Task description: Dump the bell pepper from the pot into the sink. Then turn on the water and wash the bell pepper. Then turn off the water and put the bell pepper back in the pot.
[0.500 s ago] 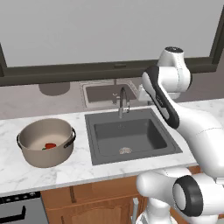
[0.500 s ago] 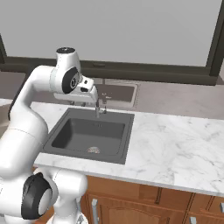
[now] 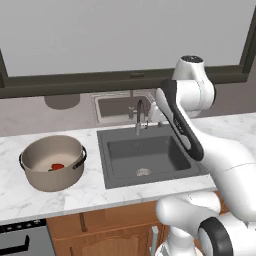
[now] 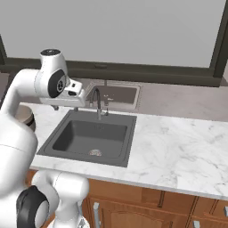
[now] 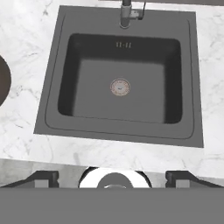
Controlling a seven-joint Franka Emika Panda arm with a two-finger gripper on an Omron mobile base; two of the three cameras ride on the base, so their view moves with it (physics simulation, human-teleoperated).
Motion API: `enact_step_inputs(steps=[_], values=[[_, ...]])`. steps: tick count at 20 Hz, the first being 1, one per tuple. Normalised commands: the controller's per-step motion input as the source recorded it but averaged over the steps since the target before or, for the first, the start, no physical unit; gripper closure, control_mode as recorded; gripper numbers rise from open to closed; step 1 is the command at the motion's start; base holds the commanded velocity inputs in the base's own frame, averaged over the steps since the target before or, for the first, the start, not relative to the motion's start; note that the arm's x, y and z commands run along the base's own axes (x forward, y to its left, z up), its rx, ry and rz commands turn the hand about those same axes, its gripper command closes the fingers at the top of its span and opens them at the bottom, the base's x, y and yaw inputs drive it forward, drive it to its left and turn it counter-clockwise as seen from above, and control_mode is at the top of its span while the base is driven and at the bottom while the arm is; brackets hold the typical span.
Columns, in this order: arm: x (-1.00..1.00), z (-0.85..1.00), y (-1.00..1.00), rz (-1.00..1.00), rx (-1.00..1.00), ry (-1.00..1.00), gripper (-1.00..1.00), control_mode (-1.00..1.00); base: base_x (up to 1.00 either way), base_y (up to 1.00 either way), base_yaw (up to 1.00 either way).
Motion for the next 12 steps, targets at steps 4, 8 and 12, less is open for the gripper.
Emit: enact_step_inputs(steps=[4,8,12], values=[[-0.23,0.00,0.65,0.05,0.00,0.00,-1.00,-1.00,0.00,0.00,0.00],[-0.04,0.00,0.71,0.05,0.00,0.03,-1.00,-1.00,0.00,0.00,0.00],[0.00,0.00,0.68,0.03,0.01,0.12,-1.00,-1.00,0.00,0.00,0.00]])
